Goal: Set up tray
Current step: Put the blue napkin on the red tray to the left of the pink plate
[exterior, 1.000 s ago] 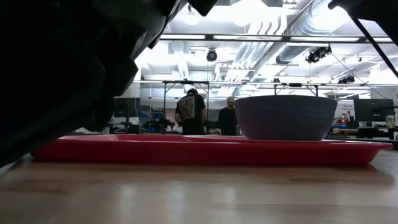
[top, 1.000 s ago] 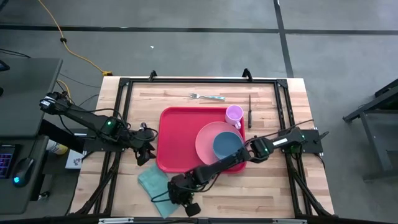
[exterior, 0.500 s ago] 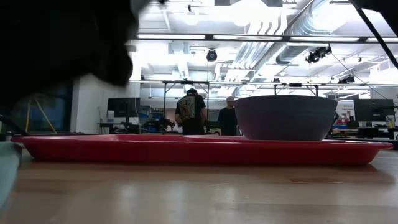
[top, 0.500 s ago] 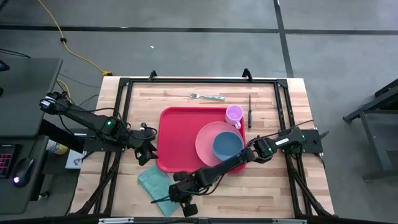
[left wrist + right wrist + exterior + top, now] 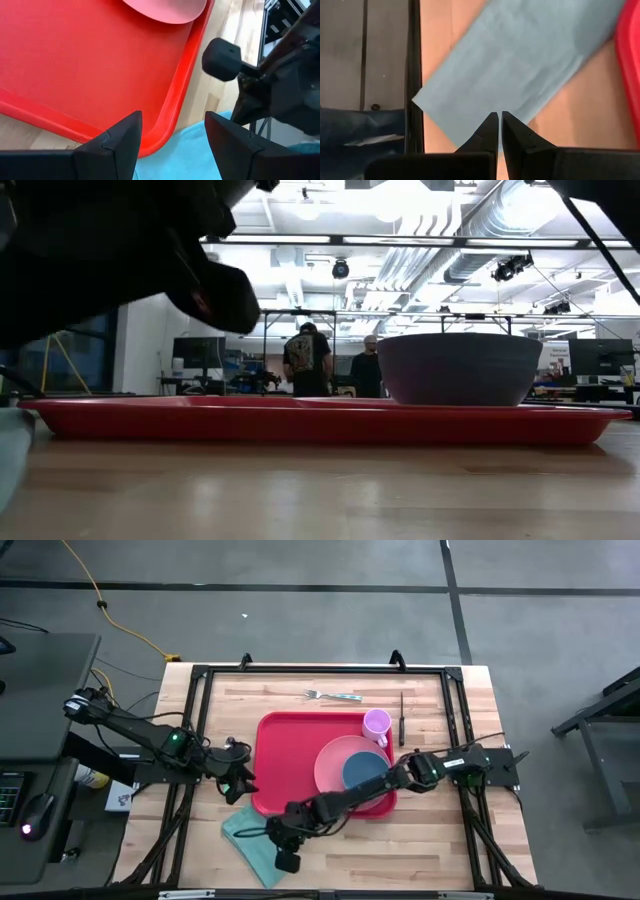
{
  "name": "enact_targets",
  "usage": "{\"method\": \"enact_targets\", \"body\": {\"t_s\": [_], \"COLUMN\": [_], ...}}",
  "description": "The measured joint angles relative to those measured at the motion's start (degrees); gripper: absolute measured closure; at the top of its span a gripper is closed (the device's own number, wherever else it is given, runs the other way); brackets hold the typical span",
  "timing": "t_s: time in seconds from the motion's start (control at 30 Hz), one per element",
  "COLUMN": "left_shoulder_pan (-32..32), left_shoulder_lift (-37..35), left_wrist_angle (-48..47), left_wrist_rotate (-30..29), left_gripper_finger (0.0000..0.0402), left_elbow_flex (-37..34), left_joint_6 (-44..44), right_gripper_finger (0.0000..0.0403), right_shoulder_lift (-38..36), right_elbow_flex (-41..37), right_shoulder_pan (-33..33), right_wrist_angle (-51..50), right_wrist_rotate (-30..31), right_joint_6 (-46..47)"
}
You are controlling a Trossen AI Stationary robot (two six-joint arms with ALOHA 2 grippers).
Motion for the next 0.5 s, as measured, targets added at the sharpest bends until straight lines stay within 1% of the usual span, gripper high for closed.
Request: {"method": "enact_targets", "body": {"t_s": [0.13, 0.23, 0.33, 0.4, 0.5], "left_shoulder_pan": [0.0, 0.0, 0.0, 0.0, 0.0], "left_shoulder_lift": [-0.3, -0.3, -1.1, -1.2, -1.9], "left_wrist_angle": [0.1, 0.6, 1.0, 0.8, 1.0], "left_wrist_rotate": [0.0, 0.1, 0.1, 0.1, 0.1], "left_gripper_finger": [0.0152, 0.0152, 0.0152, 0.0152, 0.0152], "left_elbow_flex": [0.0, 0.0, 0.0, 0.0, 0.0], "left_joint_6": [0.2, 1.1, 1.6, 1.8, 2.9], "right_gripper_finger": [0.0398, 0.0373, 0.0326, 0.0289, 0.0235], "right_shoulder_lift": [-0.1, -0.1, -0.1, -0.3, -0.1], "right_elbow_flex": [0.1, -2.0, -4.2, -6.8, -9.7], "right_shoulder_pan": [-0.2, -0.7, -1.1, -1.4, -1.7], "right_wrist_angle": [0.2, 2.5, 5.4, 8.6, 10.7], "right_wrist_rotate": [0.1, -1.9, -5.5, -6.4, -7.8], "right_joint_6": [0.9, 2.5, 5.4, 8.6, 12.6]}}
